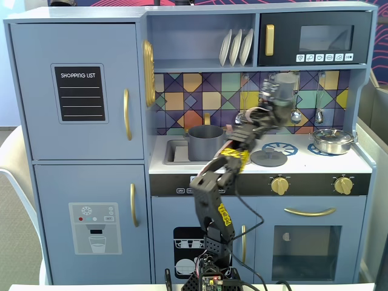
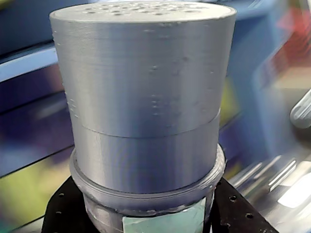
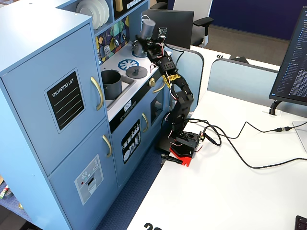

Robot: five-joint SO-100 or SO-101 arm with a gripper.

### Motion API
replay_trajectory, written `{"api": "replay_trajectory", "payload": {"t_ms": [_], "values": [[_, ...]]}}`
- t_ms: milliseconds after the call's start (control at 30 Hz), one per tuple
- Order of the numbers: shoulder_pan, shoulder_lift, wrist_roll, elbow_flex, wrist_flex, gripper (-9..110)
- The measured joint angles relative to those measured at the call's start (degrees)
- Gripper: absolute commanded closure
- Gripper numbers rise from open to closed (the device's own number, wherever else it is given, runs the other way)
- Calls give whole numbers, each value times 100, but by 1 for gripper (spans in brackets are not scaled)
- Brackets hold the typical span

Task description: Put salt in the gray recipient

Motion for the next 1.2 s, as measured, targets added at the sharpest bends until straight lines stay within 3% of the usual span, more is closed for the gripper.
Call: {"api": "replay_trajectory", "payload": {"t_ms": [300,600,800,1000,1200], "values": [[-2918,1195,3630,378,1626,101],[-4307,448,7770,88,2074,101],[-4641,18,9070,-79,1538,101],[-4500,-114,9668,-185,738,101],[-4122,-967,10617,-1301,2206,101]]}}
